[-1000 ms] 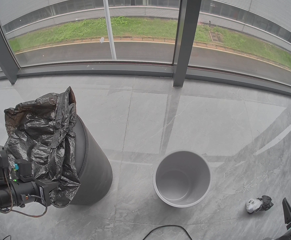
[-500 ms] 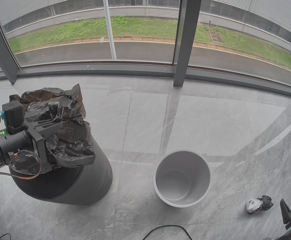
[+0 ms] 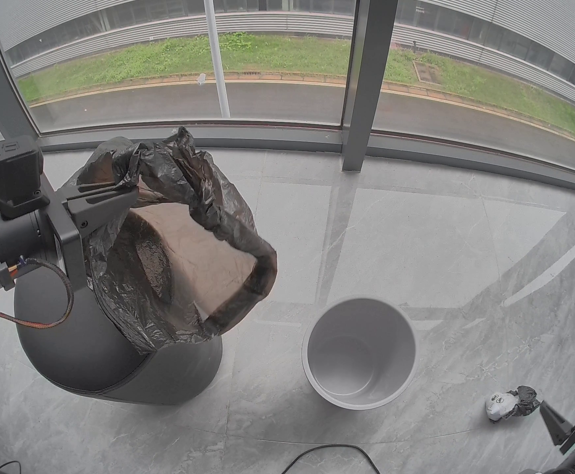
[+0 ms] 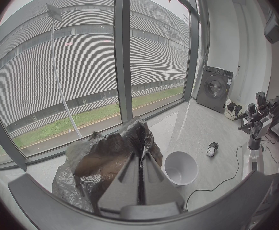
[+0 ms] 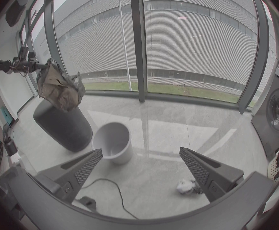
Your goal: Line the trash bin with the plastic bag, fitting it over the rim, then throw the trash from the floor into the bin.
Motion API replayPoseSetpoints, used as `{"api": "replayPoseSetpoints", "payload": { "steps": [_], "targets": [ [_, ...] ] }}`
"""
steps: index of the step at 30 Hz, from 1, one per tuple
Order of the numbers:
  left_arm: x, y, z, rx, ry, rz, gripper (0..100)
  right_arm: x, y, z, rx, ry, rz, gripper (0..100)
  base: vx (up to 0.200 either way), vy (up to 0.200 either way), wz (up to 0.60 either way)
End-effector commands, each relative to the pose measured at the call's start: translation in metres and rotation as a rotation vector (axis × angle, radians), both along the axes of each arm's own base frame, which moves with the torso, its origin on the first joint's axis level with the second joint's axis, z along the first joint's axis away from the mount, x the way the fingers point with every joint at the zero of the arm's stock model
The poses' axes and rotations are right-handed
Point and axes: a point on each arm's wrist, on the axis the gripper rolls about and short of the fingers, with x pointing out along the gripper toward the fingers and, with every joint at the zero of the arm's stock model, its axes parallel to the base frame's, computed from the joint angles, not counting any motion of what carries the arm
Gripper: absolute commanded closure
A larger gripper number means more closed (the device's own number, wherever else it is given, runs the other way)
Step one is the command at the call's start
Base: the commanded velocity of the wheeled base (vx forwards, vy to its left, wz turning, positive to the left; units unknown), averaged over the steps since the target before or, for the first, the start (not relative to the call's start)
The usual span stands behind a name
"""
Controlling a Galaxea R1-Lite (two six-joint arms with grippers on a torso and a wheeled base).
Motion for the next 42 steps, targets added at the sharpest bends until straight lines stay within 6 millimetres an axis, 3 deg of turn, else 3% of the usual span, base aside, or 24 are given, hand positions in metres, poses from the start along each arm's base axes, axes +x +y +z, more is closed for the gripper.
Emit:
{"api": "replayPoseSetpoints", "payload": {
  "steps": [1,2,4,6,8,9,11,12,13,19,24,27,34,42],
  "targets": [
    [-0.001,0.003,0.029,-0.002,0.000,0.005,100,0.065,0.013,0.135,0.048,-0.188,0.067,0,0.000,0.000,0.00],
    [0.003,0.002,0.031,0.001,0.007,0.007,100,0.086,0.021,0.159,0.051,-0.209,0.134,0,0.000,0.000,0.00],
    [0.008,-0.001,0.036,0.001,0.007,0.007,100,0.123,0.046,0.178,0.030,-0.158,0.295,0,0.000,0.000,0.00],
    [0.014,-0.004,0.040,0.000,0.004,0.005,100,0.154,0.084,0.179,0.013,-0.085,0.448,0,0.000,0.000,0.00],
    [0.014,-0.004,0.040,-0.001,0.002,0.005,100,0.158,0.090,0.178,0.010,-0.071,0.467,0,0.000,0.000,0.00],
    [0.022,-0.007,0.047,-0.007,-0.011,0.007,100,0.196,0.130,0.166,-0.012,0.015,0.564,0,0.000,0.000,0.00],
    [0.027,-0.010,0.053,-0.014,-0.025,0.007,100,0.222,0.157,0.151,-0.032,0.079,0.631,0,0.000,0.000,0.00],
    [0.028,-0.010,0.054,-0.015,-0.028,0.007,100,0.225,0.161,0.149,-0.034,0.088,0.645,0,0.000,0.000,0.00],
    [0.031,-0.012,0.057,-0.019,-0.035,0.007,100,0.237,0.186,0.137,-0.041,0.113,0.708,0,0.000,0.000,0.00],
    [0.027,-0.010,0.065,-0.031,-0.059,0.005,100,0.290,0.236,0.098,-0.007,0.043,0.751,0,0.000,0.000,0.00],
    [0.021,-0.007,0.065,-0.033,-0.064,0.004,100,0.302,0.249,0.065,0.020,0.061,0.861,0,0.000,0.000,0.00],
    [0.017,-0.006,0.065,-0.035,-0.066,0.002,100,0.306,0.254,0.057,0.028,0.053,0.878,0,0.000,0.000,0.00],
    [0.015,-0.006,0.063,-0.036,-0.064,-0.033,100,0.309,0.261,0.057,0.049,-0.025,0.899,0,0.000,0.000,0.00],
    [0.019,-0.008,0.054,-0.024,-0.039,-0.038,100,0.288,0.268,0.065,0.065,-0.048,0.980,0,0.000,0.000,0.00]
  ]
}}
